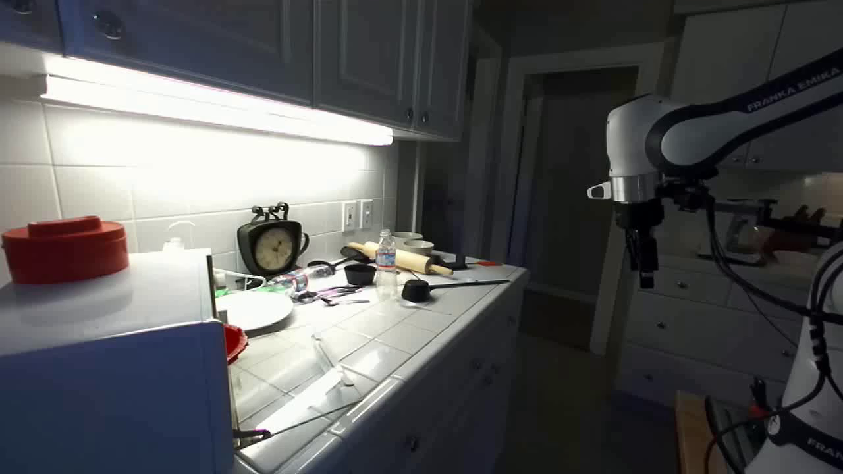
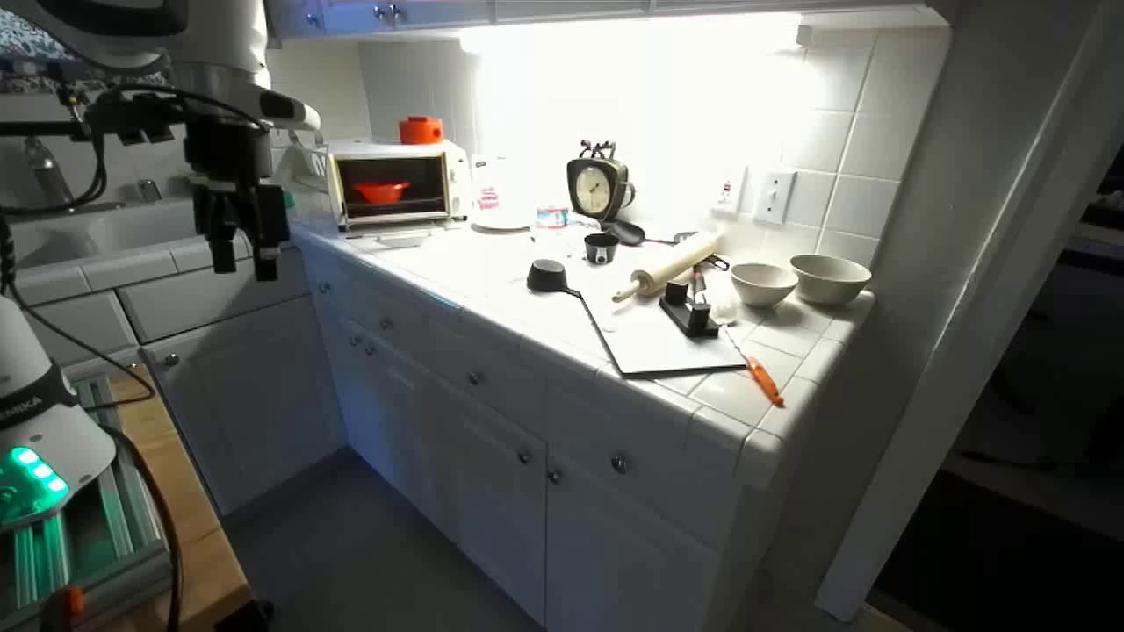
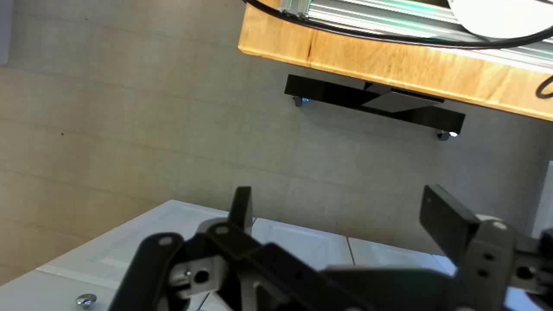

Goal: Remove the bowl from the oven then close it

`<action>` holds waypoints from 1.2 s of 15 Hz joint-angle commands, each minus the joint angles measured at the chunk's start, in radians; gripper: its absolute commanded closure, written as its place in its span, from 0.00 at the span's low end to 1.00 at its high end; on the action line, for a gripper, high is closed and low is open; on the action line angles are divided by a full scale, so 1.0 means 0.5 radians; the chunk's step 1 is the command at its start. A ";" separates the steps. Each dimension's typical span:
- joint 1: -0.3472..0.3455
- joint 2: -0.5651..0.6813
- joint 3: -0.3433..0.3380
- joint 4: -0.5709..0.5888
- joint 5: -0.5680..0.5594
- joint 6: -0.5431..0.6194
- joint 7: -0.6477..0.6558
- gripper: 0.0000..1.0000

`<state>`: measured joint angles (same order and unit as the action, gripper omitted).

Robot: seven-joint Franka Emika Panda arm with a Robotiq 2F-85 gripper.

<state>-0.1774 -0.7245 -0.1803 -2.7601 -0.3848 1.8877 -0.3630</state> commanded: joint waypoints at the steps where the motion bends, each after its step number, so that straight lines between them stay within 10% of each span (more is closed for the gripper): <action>1: 0.027 -0.003 -0.023 0.004 -0.013 -0.010 0.014 0.00; 9: 0.100 0.075 -0.017 0.059 0.146 0.083 0.113 0.00; 18: 0.690 0.499 0.055 0.325 1.008 0.825 -0.005 0.00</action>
<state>0.1005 -0.5734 -0.1657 -2.6644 0.0109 2.2219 -0.3347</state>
